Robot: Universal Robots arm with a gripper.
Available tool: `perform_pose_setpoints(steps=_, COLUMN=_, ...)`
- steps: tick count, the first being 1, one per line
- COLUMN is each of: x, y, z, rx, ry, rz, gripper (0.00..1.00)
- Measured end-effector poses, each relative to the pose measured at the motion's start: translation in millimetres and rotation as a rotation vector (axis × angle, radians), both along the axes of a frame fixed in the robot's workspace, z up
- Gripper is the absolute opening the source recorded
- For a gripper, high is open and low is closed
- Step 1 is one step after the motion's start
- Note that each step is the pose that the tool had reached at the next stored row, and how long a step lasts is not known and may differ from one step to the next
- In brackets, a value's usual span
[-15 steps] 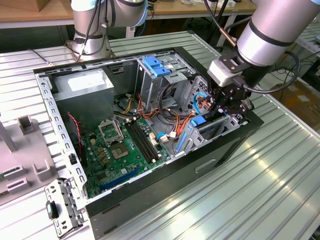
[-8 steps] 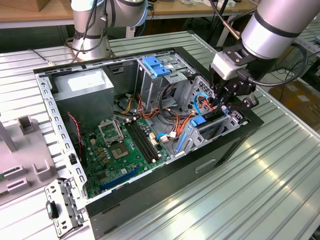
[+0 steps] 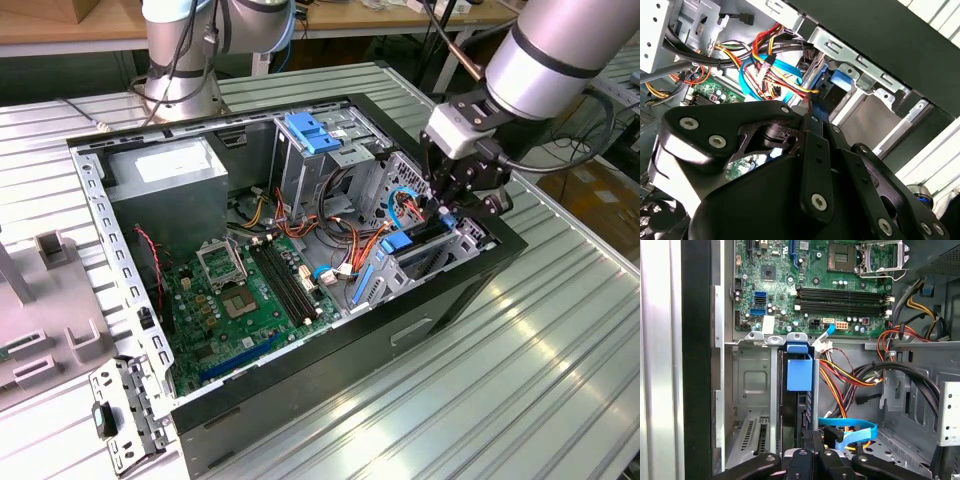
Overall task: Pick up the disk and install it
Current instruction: 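Insert the first disk wire, then insert the second disk wire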
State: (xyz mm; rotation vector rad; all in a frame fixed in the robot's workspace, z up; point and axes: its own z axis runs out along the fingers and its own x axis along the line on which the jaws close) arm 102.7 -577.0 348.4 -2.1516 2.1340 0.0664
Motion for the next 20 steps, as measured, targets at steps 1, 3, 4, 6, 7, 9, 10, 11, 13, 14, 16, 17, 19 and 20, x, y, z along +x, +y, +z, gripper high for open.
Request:
perform_pose_setpoints(steps=1, x=1.6, y=-0.2, z=-0.4, rx=0.0000, ry=0.0033, rz=0.000, gripper=0.11)
perform_pose_setpoints(steps=3, x=3.4, y=-0.3, z=-1.2, rx=0.0000, ry=0.0084, rz=0.000, gripper=0.11)
perform_pose_setpoints(steps=4, x=3.7, y=-0.3, z=-1.9, rx=0.0001, ry=0.0109, rz=0.000, gripper=0.11)
perform_pose_setpoints(steps=6, x=3.7, y=-0.4, z=-3.1, rx=-0.0001, ry=0.0140, rz=0.000, gripper=0.11)
perform_pose_setpoints(steps=7, x=3.8, y=-0.5, z=-3.6, rx=-0.0001, ry=0.0153, rz=0.000, gripper=0.11)
perform_pose_setpoints(steps=9, x=4.0, y=-0.7, z=-2.7, rx=0.0005, ry=0.0154, rz=0.000, gripper=0.11)
perform_pose_setpoints(steps=10, x=5.0, y=-0.6, z=1.6, rx=0.0006, ry=0.0154, rz=0.000, gripper=0.11)
perform_pose_setpoints(steps=11, x=6.1, y=-0.7, z=3.2, rx=0.0011, ry=0.0154, rz=0.000, gripper=0.11)
perform_pose_setpoints(steps=13, x=9.2, y=-0.6, z=4.6, rx=0.0016, ry=0.0158, rz=0.000, gripper=0.11)
perform_pose_setpoints(steps=14, x=10.3, y=-0.7, z=5.2, rx=0.0019, ry=0.0159, rz=0.000, gripper=0.11)
perform_pose_setpoints(steps=16, x=13.5, y=-0.7, z=7.0, rx=0.0034, ry=0.0162, rz=0.000, gripper=0.11)
perform_pose_setpoints(steps=17, x=13.8, y=-0.7, z=7.2, rx=0.0043, ry=0.0162, rz=0.000, gripper=0.11)
perform_pose_setpoints(steps=19, x=14.0, y=-0.6, z=7.2, rx=0.0043, ry=0.0162, rz=0.000, gripper=0.11)
perform_pose_setpoints(steps=20, x=14.0, y=-0.7, z=7.2, rx=0.0043, ry=0.0162, rz=0.000, gripper=0.11)
